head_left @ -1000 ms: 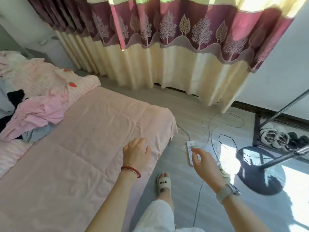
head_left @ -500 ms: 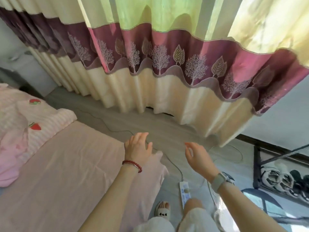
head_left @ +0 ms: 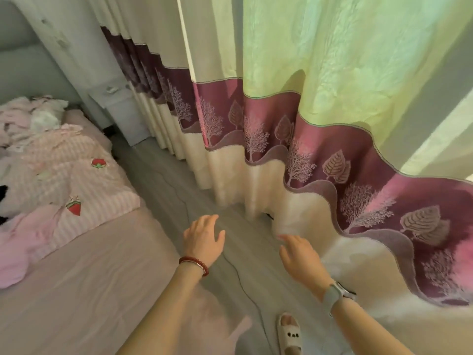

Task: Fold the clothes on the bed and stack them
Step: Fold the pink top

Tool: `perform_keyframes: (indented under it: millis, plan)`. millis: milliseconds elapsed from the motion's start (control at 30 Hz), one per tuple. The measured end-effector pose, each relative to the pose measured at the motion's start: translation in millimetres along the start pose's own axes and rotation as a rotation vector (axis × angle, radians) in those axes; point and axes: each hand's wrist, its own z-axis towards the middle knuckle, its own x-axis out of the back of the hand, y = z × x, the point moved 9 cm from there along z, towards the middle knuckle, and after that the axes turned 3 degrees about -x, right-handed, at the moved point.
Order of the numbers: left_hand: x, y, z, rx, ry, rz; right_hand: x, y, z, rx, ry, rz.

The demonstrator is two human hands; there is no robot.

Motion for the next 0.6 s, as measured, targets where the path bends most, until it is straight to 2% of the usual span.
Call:
perform_keyframes:
  millis: [133, 267, 600]
  plan:
    - [5, 24, 48, 0.074, 0.025, -0.003, 37, -3, 67, 0.091, -0.010, -0.048]
    - [19, 12, 67, 0.186, 0.076, 0.019, 38, -46, 126, 0.246, -0.059, -0.076]
    - [55, -180, 86, 0.716, 0.142, 0.003, -41, -228, 250, 0.637, -0.303, -0.183]
